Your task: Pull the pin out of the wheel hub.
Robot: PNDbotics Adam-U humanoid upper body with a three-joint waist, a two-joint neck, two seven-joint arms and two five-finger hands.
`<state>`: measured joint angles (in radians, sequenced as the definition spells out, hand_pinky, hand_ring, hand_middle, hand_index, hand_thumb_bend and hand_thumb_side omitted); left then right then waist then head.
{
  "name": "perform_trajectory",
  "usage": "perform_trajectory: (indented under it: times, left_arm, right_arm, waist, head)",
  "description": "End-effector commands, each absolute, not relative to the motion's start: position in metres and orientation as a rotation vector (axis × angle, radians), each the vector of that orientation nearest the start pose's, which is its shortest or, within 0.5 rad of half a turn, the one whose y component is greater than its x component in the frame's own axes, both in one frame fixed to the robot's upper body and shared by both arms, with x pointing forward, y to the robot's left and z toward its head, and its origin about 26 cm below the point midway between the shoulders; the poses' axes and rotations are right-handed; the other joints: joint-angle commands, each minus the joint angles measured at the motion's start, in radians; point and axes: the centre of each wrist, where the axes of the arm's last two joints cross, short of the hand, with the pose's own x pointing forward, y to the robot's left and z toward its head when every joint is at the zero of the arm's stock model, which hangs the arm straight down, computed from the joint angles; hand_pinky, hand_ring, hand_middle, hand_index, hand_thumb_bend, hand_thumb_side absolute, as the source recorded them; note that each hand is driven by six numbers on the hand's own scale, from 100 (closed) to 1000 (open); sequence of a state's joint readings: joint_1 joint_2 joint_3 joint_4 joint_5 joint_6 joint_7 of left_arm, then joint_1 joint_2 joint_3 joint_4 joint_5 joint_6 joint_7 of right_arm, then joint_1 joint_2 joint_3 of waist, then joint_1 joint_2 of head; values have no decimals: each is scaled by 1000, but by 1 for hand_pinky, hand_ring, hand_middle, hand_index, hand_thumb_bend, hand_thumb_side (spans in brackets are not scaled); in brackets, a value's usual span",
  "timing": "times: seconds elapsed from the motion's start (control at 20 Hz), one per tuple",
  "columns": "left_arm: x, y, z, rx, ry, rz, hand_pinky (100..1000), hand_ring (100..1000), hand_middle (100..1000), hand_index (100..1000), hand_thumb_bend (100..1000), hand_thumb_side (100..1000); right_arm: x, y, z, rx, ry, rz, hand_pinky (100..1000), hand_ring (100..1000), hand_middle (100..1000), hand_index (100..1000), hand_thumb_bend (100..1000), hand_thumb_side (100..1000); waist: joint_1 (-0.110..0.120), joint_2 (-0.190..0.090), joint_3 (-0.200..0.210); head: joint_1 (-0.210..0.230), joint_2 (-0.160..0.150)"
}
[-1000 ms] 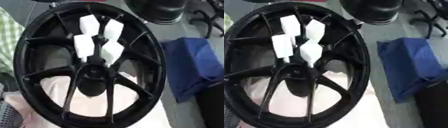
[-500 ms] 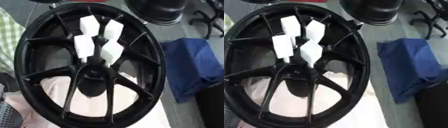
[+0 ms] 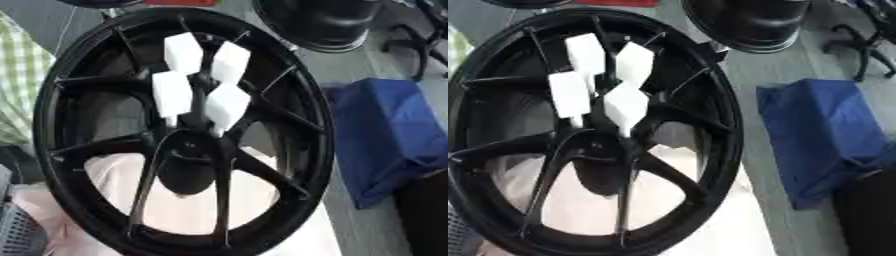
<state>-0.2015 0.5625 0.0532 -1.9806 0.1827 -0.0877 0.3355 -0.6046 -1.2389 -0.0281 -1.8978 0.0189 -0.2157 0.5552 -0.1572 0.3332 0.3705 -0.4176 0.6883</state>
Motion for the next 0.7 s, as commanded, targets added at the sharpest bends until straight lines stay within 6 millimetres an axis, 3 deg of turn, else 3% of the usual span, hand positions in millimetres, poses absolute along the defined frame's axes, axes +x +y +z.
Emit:
perform_trajectory:
  times: [0.05,0.3,0.7]
  left_arm:
    - [286,319,212,395,-2332,-107,729,589,547,766,336,764]
    - [286,318,213,390,-2336,-113,729,588,546,766,336,765]
    - [288,316,217,380,-2350,-131,729,587,545,766,335,767]
  right_arm:
    - [262,-336,413,1194,2277,-2416,858,800,741,813,257,240]
    - [259,-322,402,1178,2099,-2522,856,821,766,837,335,226]
    - [264,-313,392,1161,1937,-2552,860,829,777,848,371,184]
  waist:
    - [5,-23,2]
    - [0,-17,11]
    - [-17,-1,35]
  head:
    - [-8,-2]
    - [-22,4]
    - [-45,-2]
